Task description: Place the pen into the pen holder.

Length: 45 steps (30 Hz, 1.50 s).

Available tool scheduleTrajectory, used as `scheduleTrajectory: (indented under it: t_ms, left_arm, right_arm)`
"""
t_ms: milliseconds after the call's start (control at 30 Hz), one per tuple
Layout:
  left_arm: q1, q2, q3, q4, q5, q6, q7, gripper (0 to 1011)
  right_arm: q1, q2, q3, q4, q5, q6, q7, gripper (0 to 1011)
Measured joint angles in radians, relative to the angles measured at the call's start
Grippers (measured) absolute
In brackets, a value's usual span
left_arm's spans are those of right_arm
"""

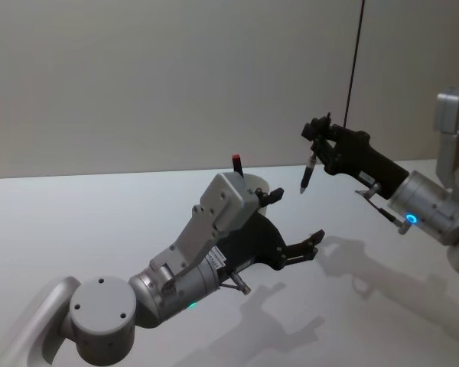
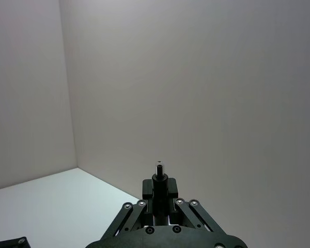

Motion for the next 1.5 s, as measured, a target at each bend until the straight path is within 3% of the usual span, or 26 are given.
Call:
scheduleTrajectory:
  t_ms: [400,833,1500]
  left_arm:
    - [0.0,0.0,0.0,0.0,0.0,0.0,0.0,1000]
    - [0.0,0.0,0.0,0.0,0.0,0.0,0.0,1000]
    - [0.0,0.0,0.0,0.0,0.0,0.0,0.0,1000]
  right_arm:
    - [0.053,-0.029,-0.023,0.098,-0.004,-0.059,0.012,147]
    - [0.117,-0.064,-0.036,0.221,0.026,-0.134,0.048,148]
    - [0.251,-0.129,-0.048,0.477,0.07,-0.233,0.131,147]
